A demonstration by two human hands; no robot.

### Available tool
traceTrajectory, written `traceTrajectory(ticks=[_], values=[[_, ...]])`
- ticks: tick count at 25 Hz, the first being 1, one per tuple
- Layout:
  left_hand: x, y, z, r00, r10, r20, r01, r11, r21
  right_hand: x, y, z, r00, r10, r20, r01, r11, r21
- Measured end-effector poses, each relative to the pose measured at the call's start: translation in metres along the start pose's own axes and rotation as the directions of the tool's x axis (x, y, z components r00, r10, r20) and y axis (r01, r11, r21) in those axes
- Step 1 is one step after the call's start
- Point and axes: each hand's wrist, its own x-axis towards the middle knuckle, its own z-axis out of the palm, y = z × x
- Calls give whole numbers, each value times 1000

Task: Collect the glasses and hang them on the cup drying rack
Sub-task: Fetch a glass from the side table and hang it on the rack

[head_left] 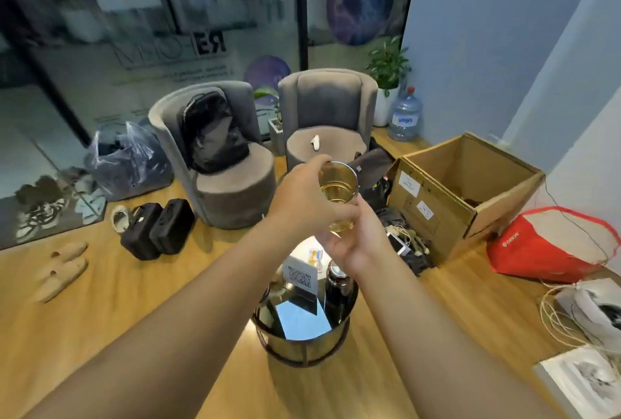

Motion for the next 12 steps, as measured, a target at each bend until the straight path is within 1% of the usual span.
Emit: traceTrajectory(ticks=[3, 6, 9, 12], values=[[-20, 65, -72, 999, 26, -47, -26, 1000, 6, -68, -22, 50, 984, -26, 174, 15, 998, 66], [-44, 110, -142, 997, 36, -70, -34, 999, 24, -127, -27, 97, 953, -42, 299, 15, 996, 93], [-81, 146, -221, 990, 19, -140, -12, 999, 46, -180, -17, 144, 893, 18, 450, -67, 994, 91], [-132, 173, -293, 976, -26, -217, 45, 996, 83, -232, 12, 190, 817, 86, 570, -132, 990, 40]])
